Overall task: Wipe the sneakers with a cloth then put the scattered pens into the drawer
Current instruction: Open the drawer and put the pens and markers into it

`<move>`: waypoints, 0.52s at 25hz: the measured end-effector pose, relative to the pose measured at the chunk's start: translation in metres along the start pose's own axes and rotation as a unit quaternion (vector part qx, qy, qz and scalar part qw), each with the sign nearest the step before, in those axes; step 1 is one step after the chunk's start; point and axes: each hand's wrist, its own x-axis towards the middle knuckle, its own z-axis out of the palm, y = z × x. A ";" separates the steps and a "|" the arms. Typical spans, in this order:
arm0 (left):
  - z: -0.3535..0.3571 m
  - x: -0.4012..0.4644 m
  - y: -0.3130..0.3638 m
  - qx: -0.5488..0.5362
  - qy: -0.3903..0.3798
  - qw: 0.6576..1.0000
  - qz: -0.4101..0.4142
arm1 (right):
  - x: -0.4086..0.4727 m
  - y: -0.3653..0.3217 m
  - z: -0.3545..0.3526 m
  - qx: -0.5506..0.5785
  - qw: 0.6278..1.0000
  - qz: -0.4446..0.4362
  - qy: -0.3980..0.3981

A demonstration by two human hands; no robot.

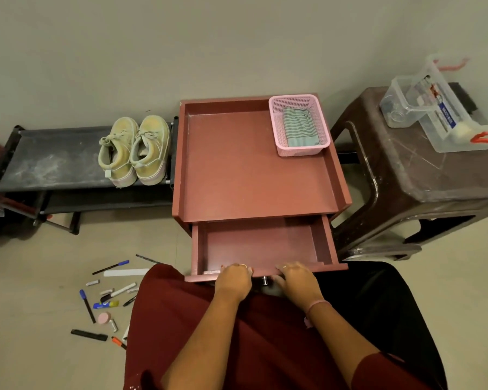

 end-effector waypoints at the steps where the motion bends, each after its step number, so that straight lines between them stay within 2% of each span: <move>1: 0.004 -0.003 0.001 -0.001 0.002 1.000 0.008 | -0.003 0.002 0.005 0.010 1.000 -0.003 0.009; 5: 0.011 -0.007 0.000 -0.011 0.000 1.000 -0.001 | -0.004 0.003 0.011 0.043 0.998 -0.003 0.039; 13: 0.022 -0.015 0.004 -0.036 -0.010 0.999 -0.020 | -0.014 0.002 0.016 0.052 0.998 0.006 0.028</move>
